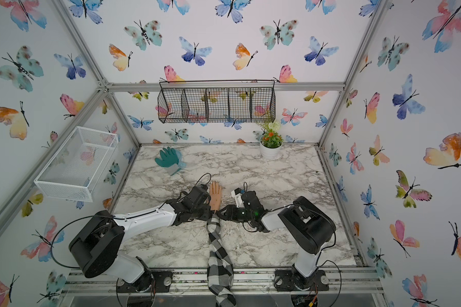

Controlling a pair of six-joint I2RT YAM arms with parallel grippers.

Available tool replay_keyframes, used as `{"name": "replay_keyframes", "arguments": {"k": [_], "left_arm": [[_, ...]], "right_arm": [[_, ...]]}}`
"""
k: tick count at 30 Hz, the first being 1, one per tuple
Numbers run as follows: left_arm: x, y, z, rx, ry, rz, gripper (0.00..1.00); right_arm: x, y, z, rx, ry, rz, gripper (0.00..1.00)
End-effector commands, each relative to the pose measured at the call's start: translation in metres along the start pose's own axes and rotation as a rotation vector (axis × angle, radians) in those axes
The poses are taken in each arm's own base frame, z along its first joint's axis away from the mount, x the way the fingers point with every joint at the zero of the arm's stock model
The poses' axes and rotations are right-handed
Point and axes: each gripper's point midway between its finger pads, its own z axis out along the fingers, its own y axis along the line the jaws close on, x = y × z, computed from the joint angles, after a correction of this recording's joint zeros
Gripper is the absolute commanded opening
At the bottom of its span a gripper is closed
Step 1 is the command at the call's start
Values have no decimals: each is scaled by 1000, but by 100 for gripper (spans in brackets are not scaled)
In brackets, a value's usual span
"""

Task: Take off the watch
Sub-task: Untie the watch from the hand.

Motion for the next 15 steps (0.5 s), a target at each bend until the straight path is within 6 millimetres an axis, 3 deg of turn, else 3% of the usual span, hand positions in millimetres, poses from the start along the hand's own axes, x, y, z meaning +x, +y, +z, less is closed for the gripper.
{"name": "replay_keyframes", "arguments": {"k": [1,9,15], "left_arm": [[-1,-3,-3,24,-15,-11,22],[4,0,0,15,-12,-9,22],[6,1,3,12,-12,-11,21]], "right_arm": [[0,12,-7,-2,1,-30,50],[-9,20,-24,5,-70,-22,60],[-6,21,-36,-112,-145,41,84]]}}
